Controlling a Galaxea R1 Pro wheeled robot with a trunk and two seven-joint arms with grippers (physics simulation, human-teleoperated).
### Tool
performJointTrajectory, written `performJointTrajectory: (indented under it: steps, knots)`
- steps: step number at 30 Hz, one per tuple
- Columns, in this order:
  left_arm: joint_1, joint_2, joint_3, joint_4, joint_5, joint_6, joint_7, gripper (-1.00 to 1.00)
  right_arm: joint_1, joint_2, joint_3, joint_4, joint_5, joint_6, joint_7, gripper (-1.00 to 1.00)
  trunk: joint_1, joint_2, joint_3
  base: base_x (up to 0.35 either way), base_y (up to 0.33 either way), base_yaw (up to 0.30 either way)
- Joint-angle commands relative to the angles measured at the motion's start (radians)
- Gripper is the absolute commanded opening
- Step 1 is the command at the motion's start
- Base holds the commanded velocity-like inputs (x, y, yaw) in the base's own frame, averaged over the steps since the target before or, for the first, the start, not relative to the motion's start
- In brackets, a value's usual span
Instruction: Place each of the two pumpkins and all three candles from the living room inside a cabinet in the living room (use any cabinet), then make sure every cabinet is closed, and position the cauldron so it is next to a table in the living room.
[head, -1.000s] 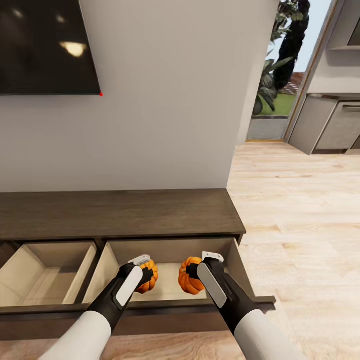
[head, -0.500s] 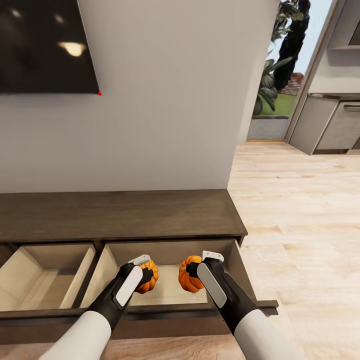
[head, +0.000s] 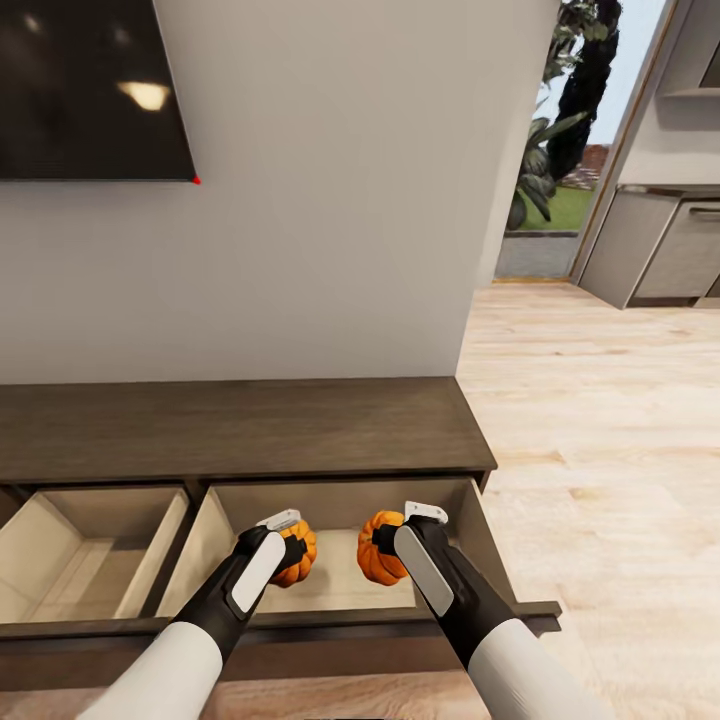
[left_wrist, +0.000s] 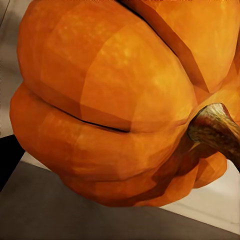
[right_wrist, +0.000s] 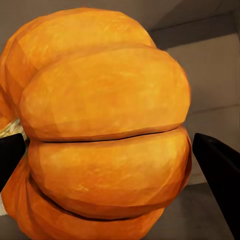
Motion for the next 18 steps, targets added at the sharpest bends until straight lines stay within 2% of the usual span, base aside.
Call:
performJointTrajectory:
  steps: [1, 5, 14, 15, 18]
  knots:
    - [0.000, 0.000, 0.000, 0.000, -0.003, 0.001, 0.002, -1.00, 0.000, 0.000, 0.000, 0.001, 0.000, -0.001, 0.000, -1.00, 0.004, -0.007, -0.003, 0.000, 0.000, 0.000]
    - [0.000, 0.000, 0.001, 0.000, -0.003, 0.004, 0.006, -1.00, 0.000, 0.000, 0.000, 0.023, 0.002, -0.019, 0.000, -1.00, 0.019, -0.035, -0.016, 0.000, 0.000, 0.000]
    - [0.000, 0.000, 0.001, -0.001, -0.003, 0.006, 0.007, -1.00, 0.000, 0.000, 0.000, 0.042, 0.003, -0.071, 0.000, -1.00, 0.023, -0.037, -0.050, 0.000, 0.000, 0.000]
    - [0.000, 0.000, 0.001, -0.001, -0.003, 0.005, 0.007, -1.00, 0.000, 0.000, 0.000, 0.042, 0.003, -0.072, 0.000, 1.00, 0.023, -0.037, -0.050, 0.000, 0.000, 0.000]
    - [0.000, 0.000, 0.001, -0.002, -0.003, 0.005, 0.006, -1.00, 0.000, 0.000, 0.000, 0.042, 0.003, -0.074, 0.000, 1.00, 0.023, -0.037, -0.050, 0.000, 0.000, 0.000]
